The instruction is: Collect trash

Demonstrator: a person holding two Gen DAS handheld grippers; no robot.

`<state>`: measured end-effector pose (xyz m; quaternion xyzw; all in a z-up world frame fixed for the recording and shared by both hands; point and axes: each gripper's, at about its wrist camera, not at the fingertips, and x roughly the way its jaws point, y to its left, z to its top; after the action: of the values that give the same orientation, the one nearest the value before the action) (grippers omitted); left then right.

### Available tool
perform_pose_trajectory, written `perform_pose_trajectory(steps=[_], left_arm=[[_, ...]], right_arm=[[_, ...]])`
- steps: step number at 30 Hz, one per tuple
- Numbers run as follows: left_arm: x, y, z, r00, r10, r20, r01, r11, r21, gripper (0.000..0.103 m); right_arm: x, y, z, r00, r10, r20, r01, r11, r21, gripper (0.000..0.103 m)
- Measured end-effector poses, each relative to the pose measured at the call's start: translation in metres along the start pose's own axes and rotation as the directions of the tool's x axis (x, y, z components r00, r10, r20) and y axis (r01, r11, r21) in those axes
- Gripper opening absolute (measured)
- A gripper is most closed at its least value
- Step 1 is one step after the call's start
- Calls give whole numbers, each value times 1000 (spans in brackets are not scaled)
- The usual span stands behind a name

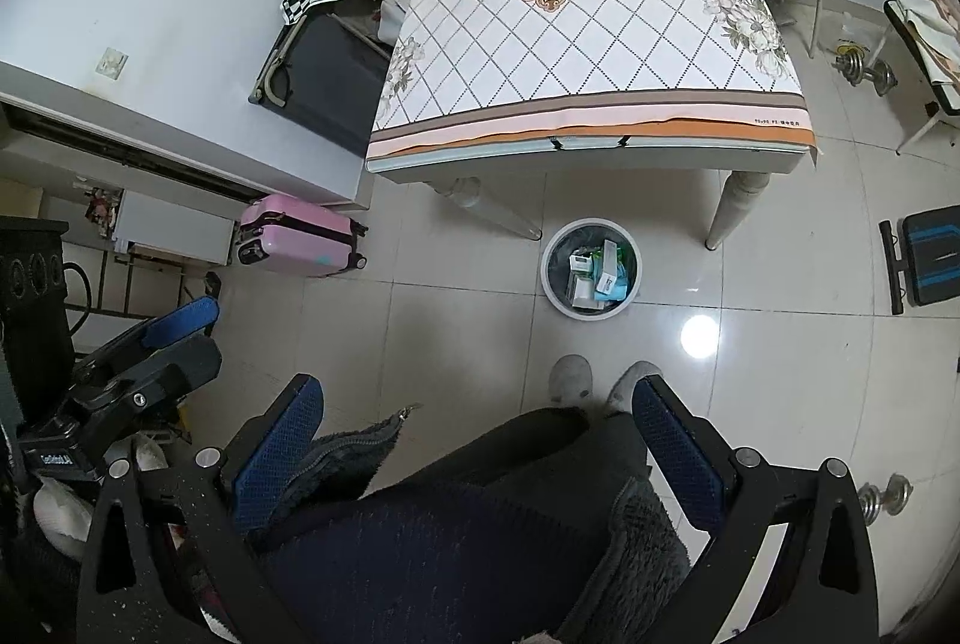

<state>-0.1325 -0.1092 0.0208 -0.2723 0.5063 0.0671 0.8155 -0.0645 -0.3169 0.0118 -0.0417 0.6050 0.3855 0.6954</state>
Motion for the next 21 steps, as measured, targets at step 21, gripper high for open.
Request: perform_pose_trajectory(steps=[21], left_arm=[[4, -6, 1, 1000, 2, -17, -2, 1000, 6, 103]], right_arm=[[-6, -2, -3, 1000, 8, 1, -8, 1000, 14, 103]])
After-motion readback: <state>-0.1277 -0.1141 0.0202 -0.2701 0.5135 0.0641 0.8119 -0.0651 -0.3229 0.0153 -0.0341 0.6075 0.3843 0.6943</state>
